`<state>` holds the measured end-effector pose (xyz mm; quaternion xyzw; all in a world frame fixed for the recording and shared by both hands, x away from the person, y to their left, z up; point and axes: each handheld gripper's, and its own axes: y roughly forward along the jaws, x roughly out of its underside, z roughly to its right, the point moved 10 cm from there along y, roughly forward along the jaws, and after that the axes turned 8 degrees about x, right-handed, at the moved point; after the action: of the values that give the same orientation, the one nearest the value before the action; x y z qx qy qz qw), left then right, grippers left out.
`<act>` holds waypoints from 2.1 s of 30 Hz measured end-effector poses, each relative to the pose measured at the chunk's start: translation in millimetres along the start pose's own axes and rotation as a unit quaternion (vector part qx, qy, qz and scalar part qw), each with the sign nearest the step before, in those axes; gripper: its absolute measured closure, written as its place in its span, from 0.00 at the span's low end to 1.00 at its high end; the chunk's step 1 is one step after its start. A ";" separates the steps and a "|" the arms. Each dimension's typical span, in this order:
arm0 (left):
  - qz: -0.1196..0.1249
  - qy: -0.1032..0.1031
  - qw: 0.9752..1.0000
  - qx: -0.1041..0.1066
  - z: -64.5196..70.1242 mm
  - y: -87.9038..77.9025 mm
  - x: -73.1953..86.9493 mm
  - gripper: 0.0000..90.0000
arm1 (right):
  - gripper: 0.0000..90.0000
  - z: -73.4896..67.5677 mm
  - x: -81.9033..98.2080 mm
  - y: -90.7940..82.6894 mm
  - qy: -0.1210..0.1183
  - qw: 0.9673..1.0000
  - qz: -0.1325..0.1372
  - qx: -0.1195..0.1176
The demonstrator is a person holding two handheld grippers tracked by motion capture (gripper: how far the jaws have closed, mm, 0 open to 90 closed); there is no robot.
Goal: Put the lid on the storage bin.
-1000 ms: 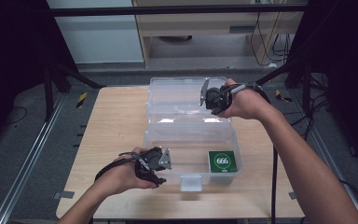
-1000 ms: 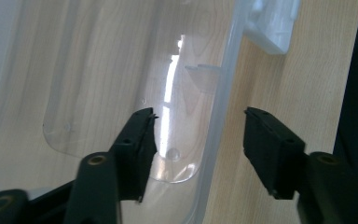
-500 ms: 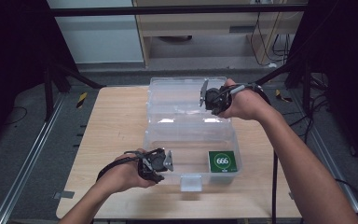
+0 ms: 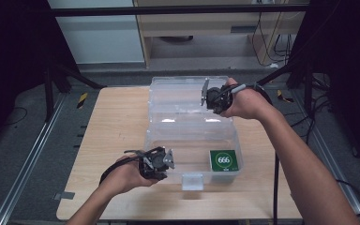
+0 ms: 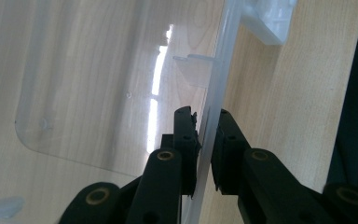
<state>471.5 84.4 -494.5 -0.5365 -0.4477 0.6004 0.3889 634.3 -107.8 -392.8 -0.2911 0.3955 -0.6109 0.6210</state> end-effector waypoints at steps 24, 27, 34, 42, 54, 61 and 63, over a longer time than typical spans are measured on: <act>0.014 -0.037 0.999 -0.013 -2.3 2.8 -1.5 0.89 | 0.96 -9.8 -11.0 -12.0 0.025 0.999 0.027 -0.003; 0.017 -0.039 0.999 -0.013 -3.7 2.9 -1.1 0.88 | 0.96 -12.4 -10.3 -15.6 0.032 0.999 0.034 -0.003; 0.015 -0.046 0.999 -0.015 -4.1 3.6 -1.0 0.88 | 0.97 -18.4 -9.7 -22.3 0.031 0.999 0.038 0.002; 0.032 -0.088 0.995 -0.016 0.8 6.1 -1.0 0.86 | 0.97 -25.2 -8.5 -28.5 0.033 0.998 0.051 0.010; 0.026 -0.063 0.997 -0.028 -3.1 6.5 -1.2 0.85 | 0.97 -42.2 -6.5 -41.5 0.037 0.997 0.071 0.016; 0.027 -0.066 0.997 -0.030 -2.7 7.9 -2.3 0.84 | 0.97 -52.2 -6.0 -47.3 0.037 0.996 0.083 0.026; 0.023 -0.062 0.997 -0.033 -3.8 7.4 -1.7 0.84 | 0.97 -55.3 -5.8 -48.9 0.035 0.995 0.084 0.027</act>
<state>475.5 81.1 -501.1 -0.5207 -0.4779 0.6261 0.3292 562.0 -99.4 -379.4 -0.2181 0.4231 -0.5767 0.6639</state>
